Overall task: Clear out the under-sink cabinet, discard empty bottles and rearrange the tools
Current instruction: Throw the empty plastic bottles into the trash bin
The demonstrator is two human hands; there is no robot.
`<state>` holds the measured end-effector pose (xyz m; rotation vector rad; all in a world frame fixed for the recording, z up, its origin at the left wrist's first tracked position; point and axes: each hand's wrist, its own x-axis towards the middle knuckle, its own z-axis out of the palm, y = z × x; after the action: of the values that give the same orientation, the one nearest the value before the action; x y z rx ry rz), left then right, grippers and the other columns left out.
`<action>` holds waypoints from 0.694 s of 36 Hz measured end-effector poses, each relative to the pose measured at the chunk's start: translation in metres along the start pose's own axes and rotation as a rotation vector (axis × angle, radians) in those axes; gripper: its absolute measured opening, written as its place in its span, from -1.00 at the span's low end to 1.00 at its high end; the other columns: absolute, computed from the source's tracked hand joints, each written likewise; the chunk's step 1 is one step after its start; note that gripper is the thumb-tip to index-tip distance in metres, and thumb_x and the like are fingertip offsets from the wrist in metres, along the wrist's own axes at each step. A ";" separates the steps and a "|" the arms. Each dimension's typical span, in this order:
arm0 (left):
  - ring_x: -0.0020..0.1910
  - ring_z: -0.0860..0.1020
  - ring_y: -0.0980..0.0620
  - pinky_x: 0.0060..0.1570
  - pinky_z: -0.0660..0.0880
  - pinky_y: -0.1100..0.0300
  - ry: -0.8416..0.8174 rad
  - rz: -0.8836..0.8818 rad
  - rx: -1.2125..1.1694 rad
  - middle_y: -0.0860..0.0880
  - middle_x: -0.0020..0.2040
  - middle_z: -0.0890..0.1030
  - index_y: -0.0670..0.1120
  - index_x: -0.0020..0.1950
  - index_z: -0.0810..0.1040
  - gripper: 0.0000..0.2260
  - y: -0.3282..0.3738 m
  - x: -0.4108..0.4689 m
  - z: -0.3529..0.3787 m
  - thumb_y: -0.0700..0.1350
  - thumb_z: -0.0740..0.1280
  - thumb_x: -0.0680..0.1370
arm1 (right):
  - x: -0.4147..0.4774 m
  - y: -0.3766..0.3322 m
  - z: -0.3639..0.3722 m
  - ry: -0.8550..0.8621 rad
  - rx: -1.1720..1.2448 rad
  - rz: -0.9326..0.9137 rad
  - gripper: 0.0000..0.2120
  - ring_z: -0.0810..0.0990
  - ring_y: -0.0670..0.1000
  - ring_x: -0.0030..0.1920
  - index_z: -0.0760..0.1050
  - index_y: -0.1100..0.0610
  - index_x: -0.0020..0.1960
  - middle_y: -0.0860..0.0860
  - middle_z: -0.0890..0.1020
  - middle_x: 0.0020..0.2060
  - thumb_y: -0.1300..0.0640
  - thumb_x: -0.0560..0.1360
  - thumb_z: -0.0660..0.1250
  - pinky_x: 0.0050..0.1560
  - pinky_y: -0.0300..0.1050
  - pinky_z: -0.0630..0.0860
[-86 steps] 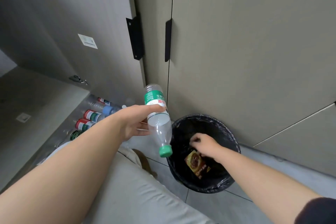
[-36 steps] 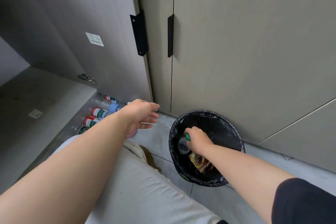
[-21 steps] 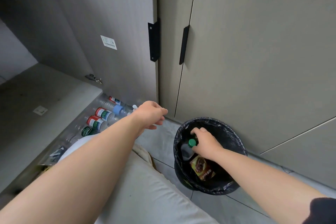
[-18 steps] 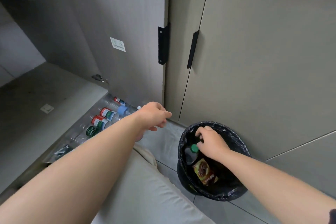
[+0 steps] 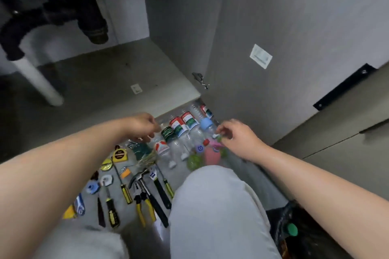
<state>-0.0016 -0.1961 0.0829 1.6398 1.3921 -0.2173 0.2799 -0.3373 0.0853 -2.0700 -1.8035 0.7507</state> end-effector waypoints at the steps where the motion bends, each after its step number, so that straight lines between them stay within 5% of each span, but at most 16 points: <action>1: -0.13 0.64 -0.04 -0.24 0.56 0.13 -0.005 -0.022 -0.005 -0.11 -0.01 0.67 -0.10 0.12 0.54 -0.81 -0.012 0.007 -0.003 0.01 0.31 0.65 | 0.019 -0.005 0.007 -0.070 -0.010 0.016 -0.79 0.55 0.01 -0.11 0.63 0.11 0.06 0.04 0.60 -0.07 0.27 0.45 0.39 -0.11 -0.33 0.39; 3: -0.09 0.67 -0.05 -0.30 0.56 0.16 -0.020 -0.058 -0.010 -0.10 -0.01 0.68 -0.08 0.10 0.57 -0.82 -0.032 0.021 -0.007 0.03 0.31 0.65 | 0.055 -0.015 0.027 -0.234 -0.012 0.048 -0.80 0.54 -0.01 -0.17 0.61 0.11 0.11 0.02 0.65 -0.03 0.23 0.50 0.36 -0.18 -0.33 0.41; 7: -0.10 0.65 -0.06 -0.38 0.47 0.21 -0.043 -0.128 -0.084 -0.08 -0.06 0.64 -0.05 0.00 0.54 -0.85 -0.068 0.049 -0.007 0.02 0.31 0.66 | 0.120 -0.033 0.073 -0.524 -0.146 0.070 -0.81 0.62 0.00 -0.07 0.64 0.14 0.09 -0.01 0.68 -0.05 0.15 0.54 0.32 -0.02 -0.18 0.51; 11: -0.16 0.59 0.01 -0.30 0.46 0.22 -0.052 -0.158 -0.136 -0.06 -0.08 0.61 -0.05 0.05 0.53 -0.85 -0.098 0.071 -0.002 0.01 0.29 0.67 | 0.169 -0.048 0.123 -0.775 -0.267 0.118 -0.74 0.65 0.11 -0.28 0.63 0.28 0.11 0.20 0.73 -0.06 0.12 0.57 0.33 -0.30 -0.19 0.56; 13: -0.14 0.57 -0.03 -0.26 0.45 0.21 -0.053 -0.168 -0.156 -0.11 -0.04 0.63 -0.10 0.10 0.56 -0.82 -0.113 0.077 0.000 -0.01 0.29 0.67 | 0.186 -0.055 0.151 -0.836 -0.364 0.095 -0.67 0.70 0.15 -0.13 0.60 0.30 0.19 0.20 0.71 0.01 0.08 0.57 0.34 -0.14 -0.11 0.65; 16: -0.17 0.52 -0.05 -0.19 0.43 0.11 -0.072 -0.185 -0.133 -0.17 -0.11 0.60 -0.19 0.02 0.61 -0.78 -0.133 0.081 0.000 -0.06 0.28 0.65 | 0.196 -0.065 0.194 -0.802 -0.465 0.089 -0.64 0.63 0.11 -0.08 0.50 0.25 0.29 0.14 0.62 0.03 0.06 0.58 0.33 -0.19 -0.10 0.60; 18: -0.19 0.49 -0.06 -0.23 0.42 0.11 -0.107 -0.209 -0.125 -0.15 -0.17 0.55 -0.22 -0.03 0.62 -0.79 -0.143 0.082 0.001 -0.11 0.27 0.63 | 0.195 -0.068 0.219 -0.769 -0.498 0.083 -0.68 0.64 0.09 0.03 0.48 0.21 0.30 0.12 0.62 0.06 0.09 0.60 0.27 -0.03 -0.10 0.62; 20: -0.19 0.46 -0.06 -0.29 0.36 0.14 -0.129 -0.224 -0.125 -0.17 -0.16 0.52 -0.31 0.10 0.63 -0.75 -0.151 0.083 0.002 -0.16 0.26 0.63 | 0.190 -0.065 0.244 -0.685 -0.485 0.127 -0.70 0.65 0.09 0.08 0.49 0.19 0.26 0.11 0.63 0.04 0.09 0.58 0.31 0.10 -0.04 0.63; 23: -0.14 0.45 -0.06 -0.30 0.38 0.16 -0.134 -0.213 -0.074 -0.20 -0.09 0.53 -0.33 0.24 0.59 -0.70 -0.156 0.082 0.003 -0.16 0.21 0.66 | 0.174 -0.064 0.269 -0.476 -0.413 0.290 -0.57 0.65 0.06 0.02 0.43 0.16 0.27 0.04 0.63 -0.02 0.00 0.51 0.43 -0.01 -0.06 0.61; 25: -0.06 0.51 -0.06 -0.08 0.53 0.07 -0.097 -0.209 -0.015 -0.19 0.03 0.61 -0.27 0.23 0.61 -0.70 -0.157 0.083 0.004 -0.10 0.23 0.67 | 0.168 -0.062 0.280 -0.387 -0.362 0.351 -0.50 0.65 0.05 0.03 0.38 0.14 0.32 0.03 0.63 0.02 -0.02 0.49 0.45 -0.02 -0.07 0.59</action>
<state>-0.1043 -0.1565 -0.0561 1.4513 1.4871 -0.4010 0.0856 -0.1951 -0.1430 -2.6787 -1.9038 1.0415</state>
